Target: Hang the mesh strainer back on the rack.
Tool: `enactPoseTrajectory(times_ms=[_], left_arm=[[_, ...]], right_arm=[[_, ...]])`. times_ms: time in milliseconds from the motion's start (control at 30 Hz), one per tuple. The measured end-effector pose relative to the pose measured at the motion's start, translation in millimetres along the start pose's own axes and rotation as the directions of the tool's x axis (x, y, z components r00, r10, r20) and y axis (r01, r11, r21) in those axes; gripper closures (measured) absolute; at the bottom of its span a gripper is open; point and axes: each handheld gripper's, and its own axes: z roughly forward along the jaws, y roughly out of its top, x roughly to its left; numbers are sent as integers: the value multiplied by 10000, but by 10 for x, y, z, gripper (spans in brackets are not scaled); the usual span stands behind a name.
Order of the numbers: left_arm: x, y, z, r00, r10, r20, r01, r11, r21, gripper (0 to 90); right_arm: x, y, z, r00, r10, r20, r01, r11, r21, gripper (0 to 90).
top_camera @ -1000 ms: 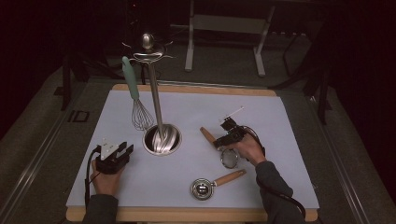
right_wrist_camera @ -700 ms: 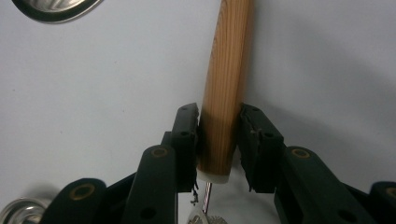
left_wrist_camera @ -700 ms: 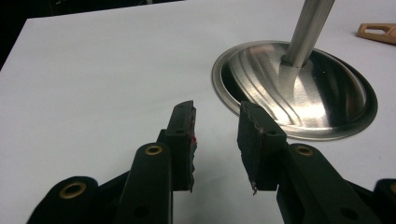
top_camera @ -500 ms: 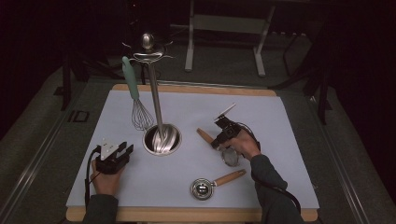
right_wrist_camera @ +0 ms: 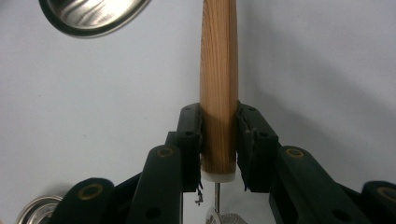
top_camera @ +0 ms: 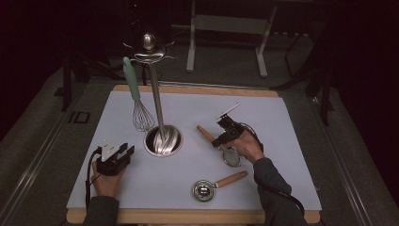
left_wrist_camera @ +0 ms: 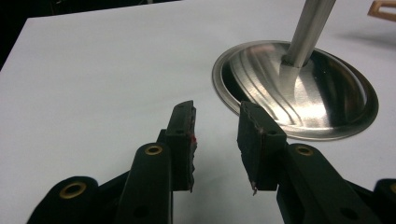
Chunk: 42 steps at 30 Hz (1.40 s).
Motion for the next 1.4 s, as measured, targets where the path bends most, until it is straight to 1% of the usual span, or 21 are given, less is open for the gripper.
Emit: enactPoseTrajectory(times_ms=[67, 200, 400, 500, 567, 600, 667, 700, 733, 800, 933, 1000, 1033, 1100, 1233, 1367, 1400], left_arm=[[0, 0, 0, 10000, -13, 6, 13, 10000, -7, 672], [-1, 0, -1, 10000, 2, -17, -2, 10000, 2, 672], [-4, -2, -5, 10000, 16, -25, -16, 10000, -47, 672], [-4, -3, -6, 10000, 18, -33, -18, 10000, -55, 672], [-4, -3, -5, 10000, 9, -28, -9, 10000, -60, 672], [-4, -3, -5, 10000, 11, -33, -11, 10000, -59, 672], [-5, -3, -6, 10000, 23, -41, -23, 10000, -60, 672], [-5, -3, -6, 10000, 25, -38, -25, 10000, -56, 673], [-5, -3, -6, 10000, 27, -43, -27, 10000, -56, 673], [-6, -3, -6, 10000, 33, -45, -33, 10000, -60, 672], [-5, -4, -7, 10000, 25, -34, -26, 10000, -64, 673], [-4, -4, -7, 10000, 19, -29, -19, 10000, -64, 673], [-4, -4, -7, 10000, 19, -28, -19, 10000, -66, 673], [-5, -4, -7, 10000, 24, -31, -24, 10000, -63, 673], [-4, -4, -7, 10000, 21, -34, -22, 10000, -67, 673], [-5, -4, -7, 10000, 31, -38, -31, 10000, -67, 673], [-5, -4, -7, 10000, 31, -38, -31, 10000, -67, 674]], right_arm=[[5, -1, -24, 10000, 35, -16, -35, 9999, -113, 719], [17, -5, -88, 9999, -54, -113, 48, 9989, -477, 719], [54, -17, -173, 9991, -409, -125, 396, 9952, -894, 719], [74, -18, -223, 9987, -502, -87, 489, 9921, -1153, 720], [86, -16, -258, 9977, -680, -42, 668, 9886, -1352, 720], [97, -15, -277, 9976, -683, -76, 666, 9876, -1420, 720], [116, -17, -303, 9960, -895, -14, 881, 9831, -1605, 720], [131, -19, -317, 9958, -913, -10, 899, 9820, -1661, 720], [147, -21, -330, 9945, -1045, 6, 1031, 9793, -1743, 720], [171, -23, -350, 9932, -1168, 7, 1150, 9763, -1833, 720], [215, -18, -388, 9882, -1527, 132, 1519, 9649, -2144, 720], [235, -15, -407, 9851, -1706, 205, 1706, 9573, -2333, 720], [246, -15, -419, 9829, -1823, 247, 1826, 9512, -2488, 720], [265, -15, -441, 9804, -1947, 291, 1954, 9444, -2644, 720], [293, -17, -488, 9718, -2322, 412, 2338, 9262, -2958, 720], [325, -19, -532, 9667, -2505, 530, 2542, 9137, -3172, 720], [325, -19, -532, 9667, -2505, 530, 2542, 9137, -3172, 720]])
